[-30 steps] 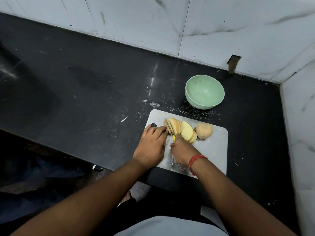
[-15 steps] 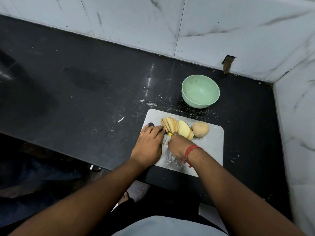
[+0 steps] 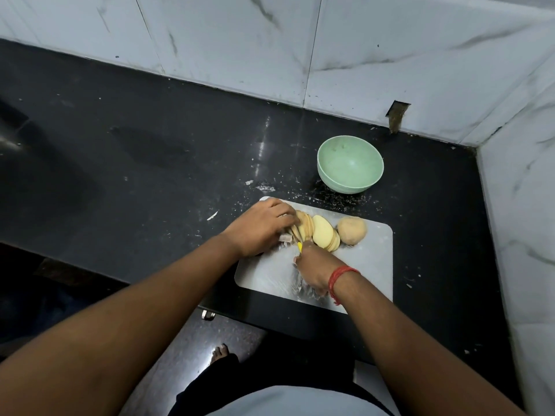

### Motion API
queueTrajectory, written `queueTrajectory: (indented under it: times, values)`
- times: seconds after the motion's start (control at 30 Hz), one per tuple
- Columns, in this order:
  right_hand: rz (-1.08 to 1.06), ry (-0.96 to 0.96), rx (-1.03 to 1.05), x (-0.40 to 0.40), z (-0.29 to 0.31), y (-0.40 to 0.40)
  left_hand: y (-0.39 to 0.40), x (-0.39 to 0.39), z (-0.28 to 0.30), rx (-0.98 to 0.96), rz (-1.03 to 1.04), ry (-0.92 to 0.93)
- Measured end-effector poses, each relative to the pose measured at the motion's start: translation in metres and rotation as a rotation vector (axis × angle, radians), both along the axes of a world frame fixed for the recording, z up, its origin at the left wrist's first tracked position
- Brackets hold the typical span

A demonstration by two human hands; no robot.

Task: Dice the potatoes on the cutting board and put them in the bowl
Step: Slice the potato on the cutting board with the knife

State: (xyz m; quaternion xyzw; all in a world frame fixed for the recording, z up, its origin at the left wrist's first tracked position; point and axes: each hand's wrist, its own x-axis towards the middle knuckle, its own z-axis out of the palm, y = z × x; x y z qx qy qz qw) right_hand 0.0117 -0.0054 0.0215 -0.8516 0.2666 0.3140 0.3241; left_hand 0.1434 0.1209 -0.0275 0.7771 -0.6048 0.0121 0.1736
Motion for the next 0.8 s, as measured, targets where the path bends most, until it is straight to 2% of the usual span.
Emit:
queueTrajectory:
  times: [0.07, 0.33, 0.57, 0.8]
  values:
    - [-0.070, -0.032, -0.001, 0.000, -0.001, 0.000, -0.003, 0.004, 0.002, 0.019, -0.049, -0.037]
    - [-0.049, 0.006, 0.004, 0.000, -0.003, -0.004, -0.009, 0.017, 0.010, 0.070, -0.152, -0.065]
    - [0.051, -0.015, -0.007, -0.001, 0.004, -0.004, -0.017, 0.025, 0.016, 0.074, -0.263, -0.059]
    - [0.078, -0.022, -0.008, -0.003, 0.009, -0.003, -0.021, 0.025, 0.012, 0.094, -0.286, -0.065]
